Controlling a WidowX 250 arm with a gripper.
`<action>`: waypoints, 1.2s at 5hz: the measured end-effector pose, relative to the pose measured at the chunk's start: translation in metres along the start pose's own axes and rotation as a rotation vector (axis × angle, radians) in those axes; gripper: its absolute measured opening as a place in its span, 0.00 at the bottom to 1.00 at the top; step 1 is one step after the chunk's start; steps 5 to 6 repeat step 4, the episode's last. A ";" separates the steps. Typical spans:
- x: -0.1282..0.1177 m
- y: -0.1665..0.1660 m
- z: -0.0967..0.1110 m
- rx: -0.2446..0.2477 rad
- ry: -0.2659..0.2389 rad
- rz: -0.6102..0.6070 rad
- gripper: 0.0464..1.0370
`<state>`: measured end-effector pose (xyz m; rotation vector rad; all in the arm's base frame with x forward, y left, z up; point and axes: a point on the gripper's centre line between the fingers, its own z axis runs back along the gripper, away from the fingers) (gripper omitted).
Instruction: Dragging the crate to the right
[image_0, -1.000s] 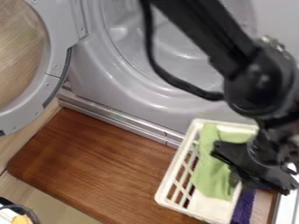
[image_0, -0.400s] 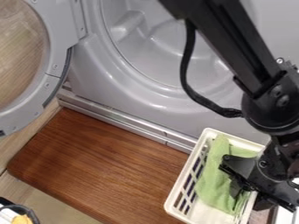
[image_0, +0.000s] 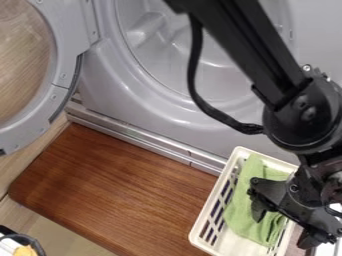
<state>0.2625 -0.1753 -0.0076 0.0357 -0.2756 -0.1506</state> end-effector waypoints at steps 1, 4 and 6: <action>0.007 -0.003 0.014 -0.039 -0.053 -0.014 0.97; 0.010 0.011 0.059 -0.093 -0.172 -0.033 0.96; 0.010 0.011 0.059 -0.093 -0.172 -0.033 0.96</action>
